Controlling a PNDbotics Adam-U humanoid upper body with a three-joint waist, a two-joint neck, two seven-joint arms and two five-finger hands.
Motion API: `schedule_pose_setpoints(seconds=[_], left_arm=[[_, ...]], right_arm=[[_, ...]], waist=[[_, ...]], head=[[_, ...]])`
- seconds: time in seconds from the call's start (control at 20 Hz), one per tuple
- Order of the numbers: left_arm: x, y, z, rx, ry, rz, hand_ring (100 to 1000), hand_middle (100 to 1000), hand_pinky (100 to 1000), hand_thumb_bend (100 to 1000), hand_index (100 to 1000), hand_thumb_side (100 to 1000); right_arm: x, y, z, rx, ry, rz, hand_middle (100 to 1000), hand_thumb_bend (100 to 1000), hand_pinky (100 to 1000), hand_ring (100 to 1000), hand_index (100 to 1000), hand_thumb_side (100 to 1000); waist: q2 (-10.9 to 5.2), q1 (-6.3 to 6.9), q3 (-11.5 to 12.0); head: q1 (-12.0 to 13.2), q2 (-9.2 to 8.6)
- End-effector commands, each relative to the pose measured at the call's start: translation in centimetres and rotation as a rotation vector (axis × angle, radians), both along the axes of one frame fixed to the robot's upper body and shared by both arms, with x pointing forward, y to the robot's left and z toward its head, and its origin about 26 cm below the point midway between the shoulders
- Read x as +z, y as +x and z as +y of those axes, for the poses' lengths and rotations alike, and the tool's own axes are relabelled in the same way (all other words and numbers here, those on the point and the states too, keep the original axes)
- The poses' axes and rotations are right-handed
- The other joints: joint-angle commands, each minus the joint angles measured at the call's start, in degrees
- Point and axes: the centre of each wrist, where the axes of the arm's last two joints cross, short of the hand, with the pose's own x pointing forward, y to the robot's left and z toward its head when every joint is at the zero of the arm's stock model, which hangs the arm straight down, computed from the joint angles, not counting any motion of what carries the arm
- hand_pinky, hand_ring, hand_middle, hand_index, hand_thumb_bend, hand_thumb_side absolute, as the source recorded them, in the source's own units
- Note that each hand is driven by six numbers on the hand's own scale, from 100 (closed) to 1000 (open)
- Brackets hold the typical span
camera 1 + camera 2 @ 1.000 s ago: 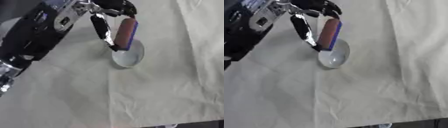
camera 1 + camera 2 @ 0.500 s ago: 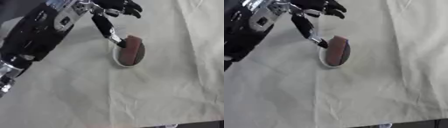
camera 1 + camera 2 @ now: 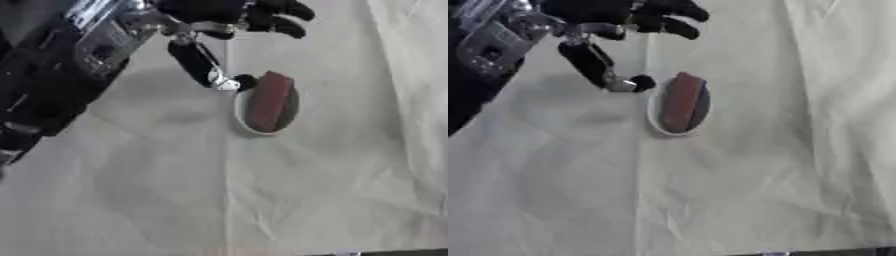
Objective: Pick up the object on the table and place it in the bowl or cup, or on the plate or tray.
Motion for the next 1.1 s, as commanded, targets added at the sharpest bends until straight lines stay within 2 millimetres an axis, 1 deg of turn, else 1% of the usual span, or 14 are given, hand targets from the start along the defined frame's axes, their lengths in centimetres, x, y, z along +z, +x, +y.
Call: schedule_pose_setpoints(seconds=[0.05, 0.1, 0.15, 0.25, 0.3, 0.35, 0.45, 0.65, 0.75, 0.85, 1.0, 1.1], left_arm=[[0.0, -1.0, 0.8, -0.235, -0.317, 0.060, 957, 927, 864, 100, 1000, 662], [-0.7, -1.1, 0.8, -0.289, -0.405, 0.112, 953, 922, 853, 100, 1000, 700], [-1.1, -1.1, 0.8, -0.324, -0.454, 0.148, 948, 917, 845, 100, 1000, 743], [-2.3, -1.1, 0.4, -0.402, -0.580, 0.245, 944, 913, 835, 100, 1000, 790], [-2.8, -1.2, 0.2, -0.434, -0.624, 0.288, 942, 912, 831, 100, 996, 839], [-3.0, -1.2, 0.1, -0.459, -0.649, 0.321, 940, 909, 828, 100, 988, 834], [-3.8, -1.2, -0.1, -0.514, -0.700, 0.395, 936, 905, 822, 100, 979, 857], [-4.7, -1.3, 0.0, -0.620, -0.751, 0.484, 941, 910, 829, 100, 977, 846], [-5.1, -1.3, 0.0, -0.678, -0.763, 0.503, 950, 920, 842, 100, 980, 817], [-5.6, -1.3, 0.0, -0.729, -0.770, 0.507, 953, 924, 848, 100, 980, 798], [-6.3, -1.4, 0.1, -0.762, -0.777, 0.477, 951, 922, 848, 100, 976, 767], [-7.3, -1.5, -0.1, -0.765, -0.787, 0.476, 937, 910, 832, 100, 970, 778]], right_arm=[[0.7, -0.1, -0.3, -0.010, -0.022, -0.021, 881, 100, 555, 638, 863, 586], [0.8, 0.0, -0.2, -0.008, -0.026, -0.022, 881, 100, 555, 638, 863, 585], [0.8, 0.1, -0.2, -0.006, -0.029, -0.022, 881, 100, 555, 638, 862, 584], [1.0, 0.3, 0.0, 0.004, -0.041, -0.024, 881, 100, 555, 637, 863, 583], [1.0, 0.5, 0.0, 0.006, -0.045, -0.022, 881, 100, 554, 636, 863, 526], [0.9, 0.7, 0.1, 0.007, -0.047, -0.020, 881, 100, 554, 636, 863, 583], [0.8, 1.0, 0.2, 0.014, -0.048, -0.013, 879, 100, 554, 639, 864, 584], [0.4, 1.3, 0.5, 0.027, -0.036, -0.002, 876, 100, 558, 661, 864, 588], [0.3, 1.3, 0.9, 0.041, -0.023, -0.001, 875, 100, 566, 678, 865, 594], [0.3, 1.0, 1.4, 0.058, -0.013, -0.003, 875, 100, 568, 682, 866, 596], [0.4, 0.7, 2.3, 0.085, -0.010, -0.012, 875, 100, 574, 689, 865, 599], [0.5, 0.5, 2.8, 0.101, -0.016, -0.021, 875, 100, 576, 691, 867, 600]], waist=[[-0.49, -0.56, 0.60], [-0.29, -0.56, 0.90], [-0.19, -0.56, 1.08], [0.25, -0.60, 1.72], [0.42, -0.84, 2.19], [0.52, -1.00, 2.54], [0.82, -1.78, 3.96], [1.34, -2.90, 7.30], [1.66, -3.39, 9.38], [2.04, -3.80, 11.20], [2.79, -4.42, 13.75], [3.36, -4.69, 15.01]], head=[[-0.70, -0.20], [-0.76, -0.20], [-0.79, -0.20], [-0.71, -0.20], [-0.55, -0.20], [-0.47, -0.20], [0.24, -0.20], [1.30, -0.20], [2.08, -0.20], [2.86, -0.20], [4.47, -0.20], [6.10, -0.20]])
